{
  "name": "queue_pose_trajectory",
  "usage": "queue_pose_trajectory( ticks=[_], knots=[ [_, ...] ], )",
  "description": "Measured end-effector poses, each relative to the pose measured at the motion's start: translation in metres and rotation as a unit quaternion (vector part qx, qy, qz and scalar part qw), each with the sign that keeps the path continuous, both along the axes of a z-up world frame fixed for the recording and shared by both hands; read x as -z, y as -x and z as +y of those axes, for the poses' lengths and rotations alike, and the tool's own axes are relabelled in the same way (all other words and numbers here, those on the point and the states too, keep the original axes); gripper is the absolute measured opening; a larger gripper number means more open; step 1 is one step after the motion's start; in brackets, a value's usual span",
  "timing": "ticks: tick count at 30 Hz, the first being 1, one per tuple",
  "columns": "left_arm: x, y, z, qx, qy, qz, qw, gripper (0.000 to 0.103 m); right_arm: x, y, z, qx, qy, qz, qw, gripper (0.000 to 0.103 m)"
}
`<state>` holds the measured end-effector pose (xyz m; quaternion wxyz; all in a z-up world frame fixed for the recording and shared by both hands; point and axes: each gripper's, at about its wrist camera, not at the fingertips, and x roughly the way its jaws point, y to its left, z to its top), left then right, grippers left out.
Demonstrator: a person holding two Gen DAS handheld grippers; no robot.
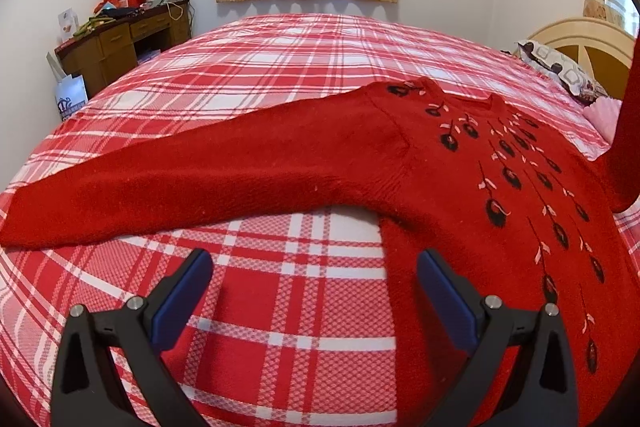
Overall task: Fold small clothes
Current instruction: 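Grasp the sleeve cuff with the right gripper and lift it, then carry the sleeve across the sweater chest with the right gripper and release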
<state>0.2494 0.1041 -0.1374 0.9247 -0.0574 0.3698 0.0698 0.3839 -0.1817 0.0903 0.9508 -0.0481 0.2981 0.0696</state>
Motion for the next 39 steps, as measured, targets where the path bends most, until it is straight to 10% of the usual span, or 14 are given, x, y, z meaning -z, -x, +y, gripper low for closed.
queue_pose_trajectory(
  ticks=[8, 15, 18, 35, 39],
  knots=[
    [0.003, 0.001, 0.004, 0.004, 0.011, -0.001, 0.9999, 0.103, 0.055, -0.023, 0.101, -0.086, 0.016, 0.045, 0.995, 0.008],
    [0.008, 0.0, 0.009, 0.002, 0.027, 0.004, 0.9996, 0.103, 0.162, -0.045, 0.179, -0.155, -0.058, 0.147, 0.975, 0.009],
    [0.009, -0.001, 0.009, 0.002, 0.028, 0.008, 0.9996, 0.103, 0.205, -0.041, 0.192, -0.169, -0.096, 0.209, 0.958, 0.039],
    [-0.058, -0.014, -0.022, 0.087, -0.007, -0.033, 0.9956, 0.103, 0.23, 0.06, 0.039, -0.114, -0.04, 0.171, 0.978, 0.054],
    [-0.055, -0.047, -0.054, 0.122, -0.004, -0.02, 0.9923, 0.083, 0.244, 0.075, 0.038, -0.124, -0.034, 0.165, 0.978, 0.055]
  ],
)
